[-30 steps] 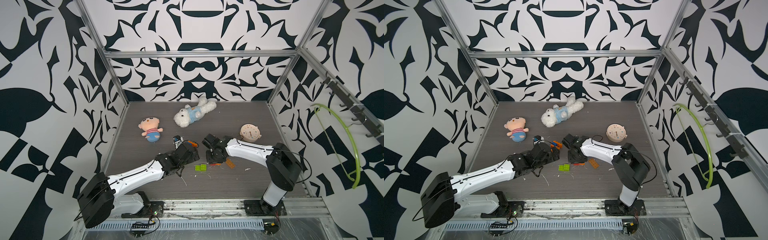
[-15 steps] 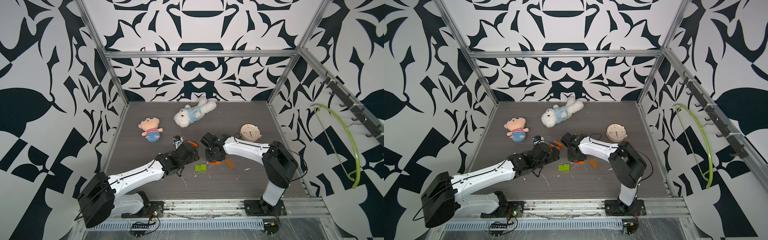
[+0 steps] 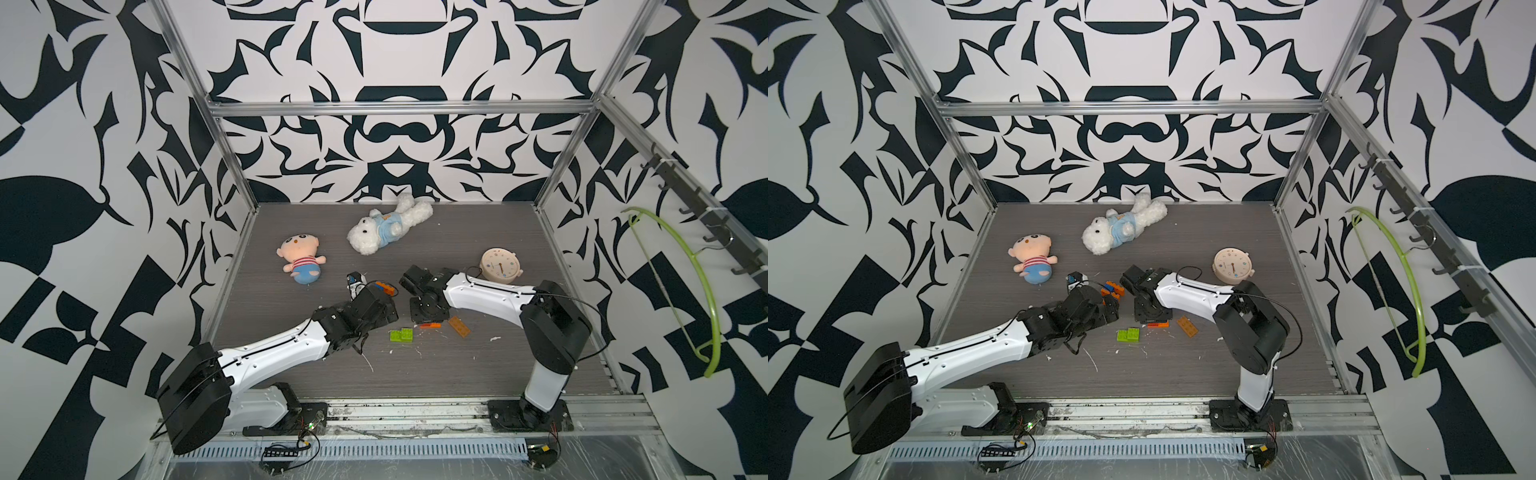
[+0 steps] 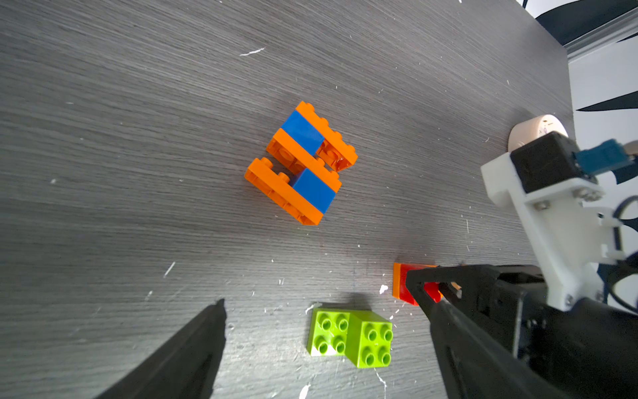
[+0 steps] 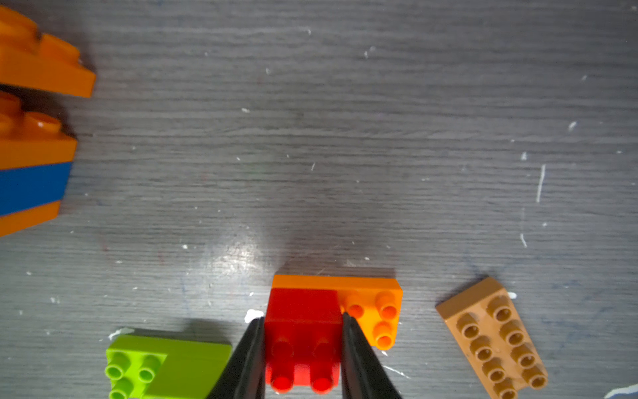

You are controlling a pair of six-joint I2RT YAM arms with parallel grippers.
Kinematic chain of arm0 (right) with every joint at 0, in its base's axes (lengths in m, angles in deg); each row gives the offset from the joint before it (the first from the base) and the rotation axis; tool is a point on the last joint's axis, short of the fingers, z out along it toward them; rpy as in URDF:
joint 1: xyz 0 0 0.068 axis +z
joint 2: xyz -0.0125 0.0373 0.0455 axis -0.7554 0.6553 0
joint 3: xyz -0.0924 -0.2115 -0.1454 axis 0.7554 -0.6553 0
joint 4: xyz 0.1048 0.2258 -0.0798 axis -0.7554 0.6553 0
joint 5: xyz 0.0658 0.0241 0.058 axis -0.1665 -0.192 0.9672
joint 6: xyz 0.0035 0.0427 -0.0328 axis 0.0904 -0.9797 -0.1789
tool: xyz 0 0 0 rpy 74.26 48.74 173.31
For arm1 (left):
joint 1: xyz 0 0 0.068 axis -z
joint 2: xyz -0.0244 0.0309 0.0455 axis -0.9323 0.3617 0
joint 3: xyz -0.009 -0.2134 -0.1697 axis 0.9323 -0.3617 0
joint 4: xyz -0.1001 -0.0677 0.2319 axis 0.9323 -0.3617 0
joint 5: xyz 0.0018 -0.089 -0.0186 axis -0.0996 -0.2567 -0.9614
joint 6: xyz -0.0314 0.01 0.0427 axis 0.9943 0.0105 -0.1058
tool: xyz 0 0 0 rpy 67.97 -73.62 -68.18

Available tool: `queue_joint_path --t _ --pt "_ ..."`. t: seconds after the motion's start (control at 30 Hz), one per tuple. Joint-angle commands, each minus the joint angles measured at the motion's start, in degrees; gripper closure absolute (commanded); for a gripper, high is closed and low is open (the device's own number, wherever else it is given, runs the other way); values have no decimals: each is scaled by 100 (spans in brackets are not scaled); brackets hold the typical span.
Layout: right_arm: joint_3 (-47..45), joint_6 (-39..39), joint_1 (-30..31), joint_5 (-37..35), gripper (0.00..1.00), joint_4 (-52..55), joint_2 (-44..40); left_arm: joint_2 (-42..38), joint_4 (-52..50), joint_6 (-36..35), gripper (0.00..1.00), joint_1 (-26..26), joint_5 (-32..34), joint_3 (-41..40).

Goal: Assemble the number 5 with lego
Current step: Assemble the lego brick with the lego brick.

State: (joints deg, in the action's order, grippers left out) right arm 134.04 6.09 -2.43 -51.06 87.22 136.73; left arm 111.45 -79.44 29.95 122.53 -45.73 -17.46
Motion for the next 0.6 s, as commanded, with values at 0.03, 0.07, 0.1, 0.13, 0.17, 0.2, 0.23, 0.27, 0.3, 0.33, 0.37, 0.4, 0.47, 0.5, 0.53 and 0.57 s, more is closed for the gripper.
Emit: queue_joint_path --t 0.03,0.07,0.1,0.13,0.17,0.2,0.23,0.27,0.3,0.33,0.37,0.4,0.47,0.5,0.53,0.57 --pt "-255 -67 35 44 68 102 357 1 -131 -67 1 -19 102 -20" --pt "-255 -52 33 29 68 114 402 2 -125 -72 1 -21 113 -14" --pt "-249 -45 34 -19 68 136 448 5 -121 -85 1 -25 110 -12" --pt "-281 -28 35 -28 68 117 496 18 -130 -101 1 -21 107 7" --pt "-308 -31 37 -20 68 98 534 27 -135 -110 1 -21 103 20" --pt "-339 -34 34 -4 68 70 564 32 -149 -114 1 -21 101 31" --pt "-381 -34 31 25 68 26 589 43 -145 -130 1 -21 83 41" --pt "-422 -35 30 125 68 -53 607 57 -150 -128 1 -21 67 51" --pt "-468 -42 28 190 68 -120 612 63 -150 -129 1 -21 61 54" --pt "-494 -55 31 218 69 -160 620 76 -148 -132 1 -21 64 58" --pt "-490 -60 30 216 69 -157 623 87 -153 -136 1 -21 70 72" --pt "-495 -57 30 190 69 -154 621 89 -155 -137 1 -21 65 80" --pt "-478 -39 31 130 69 -136 615 101 -167 -152 1 -21 62 95" --pt "-478 15 38 81 69 -144 605 115 -175 -162 1 -21 65 107" --pt "-486 27 39 94 69 -168 603 111 -176 -170 1 -21 66 121" --pt "-480 64 32 102 69 -156 622 114 -169 -176 1 -21 60 136"
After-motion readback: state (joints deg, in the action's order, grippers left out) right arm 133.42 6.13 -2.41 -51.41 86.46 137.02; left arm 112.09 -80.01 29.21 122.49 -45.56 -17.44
